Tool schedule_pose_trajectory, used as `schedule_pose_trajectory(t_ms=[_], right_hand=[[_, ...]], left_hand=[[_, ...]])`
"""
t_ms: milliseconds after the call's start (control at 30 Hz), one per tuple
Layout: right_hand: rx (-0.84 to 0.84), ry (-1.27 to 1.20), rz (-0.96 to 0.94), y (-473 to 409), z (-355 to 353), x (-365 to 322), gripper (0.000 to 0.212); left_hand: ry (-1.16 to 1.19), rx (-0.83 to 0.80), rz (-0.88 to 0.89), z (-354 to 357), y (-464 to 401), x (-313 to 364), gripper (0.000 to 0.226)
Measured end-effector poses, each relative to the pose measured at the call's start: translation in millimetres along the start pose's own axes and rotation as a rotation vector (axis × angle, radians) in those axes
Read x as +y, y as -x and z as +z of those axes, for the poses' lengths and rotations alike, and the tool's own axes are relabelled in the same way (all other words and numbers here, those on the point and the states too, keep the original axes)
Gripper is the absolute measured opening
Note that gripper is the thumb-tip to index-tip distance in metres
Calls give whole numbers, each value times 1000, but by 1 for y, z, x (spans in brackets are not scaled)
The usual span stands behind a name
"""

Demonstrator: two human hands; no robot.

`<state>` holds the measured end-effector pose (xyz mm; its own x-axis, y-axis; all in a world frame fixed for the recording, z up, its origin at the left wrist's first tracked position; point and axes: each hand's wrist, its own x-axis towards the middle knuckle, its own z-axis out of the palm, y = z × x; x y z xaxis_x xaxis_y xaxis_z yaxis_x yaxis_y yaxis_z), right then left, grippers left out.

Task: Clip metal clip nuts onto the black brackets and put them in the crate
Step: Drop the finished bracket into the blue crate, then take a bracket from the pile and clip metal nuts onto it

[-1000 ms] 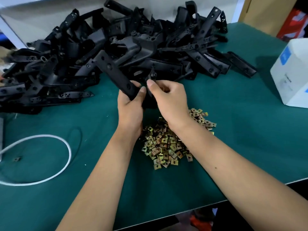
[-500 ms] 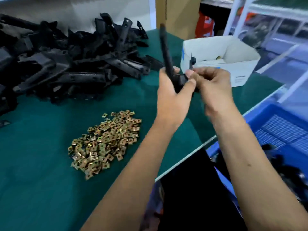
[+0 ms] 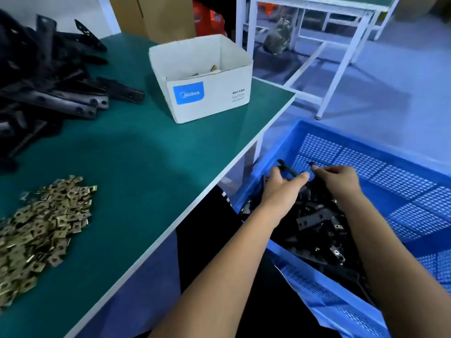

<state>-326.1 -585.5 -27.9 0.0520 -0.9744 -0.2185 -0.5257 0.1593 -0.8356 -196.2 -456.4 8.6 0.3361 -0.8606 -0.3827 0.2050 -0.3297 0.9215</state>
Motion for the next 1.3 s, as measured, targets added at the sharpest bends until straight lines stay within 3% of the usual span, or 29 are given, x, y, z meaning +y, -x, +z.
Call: schedule_pose_trajectory(t_ms=[133, 233, 400, 600, 667, 767, 1000, 1067, 1167, 1300], right_hand=[[72, 272, 36, -16, -8, 22, 31], [139, 331, 39, -18, -4, 11, 29], [231, 275, -175, 5, 19, -42, 16], [325, 108, -643, 74, 65, -146, 16], [259, -12, -808, 104, 90, -180, 13], [49, -165, -911, 144, 135, -222, 11], [-539, 63, -1028, 243, 262, -280, 13], [-651, 91, -985, 265, 292, -288, 29], [-677, 122, -908, 288, 328, -301, 65], [-737, 191, -941, 313, 368, -314, 92]], left_hand=[[-149, 9, -164, -2, -4, -30, 77], [-318, 68, -97, -7, -11, -33, 64], [-426, 196, 250, -18, -5, 13, 42], [-272, 421, 764, -66, 37, 86, 27], [-232, 525, 843, -105, 55, 102, 25], [-193, 702, 826, -172, 83, 113, 24], [-291, 1170, 630, -334, 162, 75, 16], [-283, 1260, 573, -370, 186, 57, 17], [-209, 1381, 483, -408, 211, 38, 15], [-51, 1403, 402, -438, 220, 33, 17]])
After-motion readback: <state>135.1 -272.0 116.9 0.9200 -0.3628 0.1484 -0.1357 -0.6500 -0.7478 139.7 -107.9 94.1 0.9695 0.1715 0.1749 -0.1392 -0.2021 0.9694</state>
